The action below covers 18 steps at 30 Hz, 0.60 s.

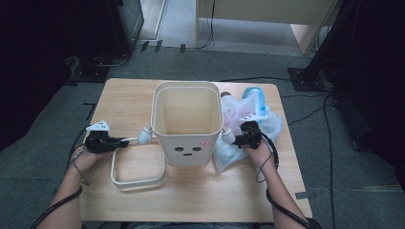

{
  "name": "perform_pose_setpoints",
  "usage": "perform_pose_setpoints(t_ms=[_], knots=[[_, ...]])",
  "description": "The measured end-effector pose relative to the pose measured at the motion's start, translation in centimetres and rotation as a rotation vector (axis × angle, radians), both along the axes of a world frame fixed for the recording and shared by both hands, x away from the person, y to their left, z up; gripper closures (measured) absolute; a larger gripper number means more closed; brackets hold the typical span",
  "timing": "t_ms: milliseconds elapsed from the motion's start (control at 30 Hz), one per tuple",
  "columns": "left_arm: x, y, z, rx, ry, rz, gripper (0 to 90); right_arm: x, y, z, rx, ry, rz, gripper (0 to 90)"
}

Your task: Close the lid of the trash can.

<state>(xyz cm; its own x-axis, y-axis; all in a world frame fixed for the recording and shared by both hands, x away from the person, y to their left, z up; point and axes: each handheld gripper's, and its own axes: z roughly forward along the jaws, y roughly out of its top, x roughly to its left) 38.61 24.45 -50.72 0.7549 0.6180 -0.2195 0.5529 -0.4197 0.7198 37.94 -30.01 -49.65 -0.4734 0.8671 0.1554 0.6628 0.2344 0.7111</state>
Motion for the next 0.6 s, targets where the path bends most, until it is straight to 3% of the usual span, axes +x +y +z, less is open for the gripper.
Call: perform_pose_setpoints(t_ms=[600], knots=[[-0.1,0.4,2.4,-0.015,0.016,0.009,76.9,0.0,0.1,0.0,-0.001,0.001,-0.003,22.9]])
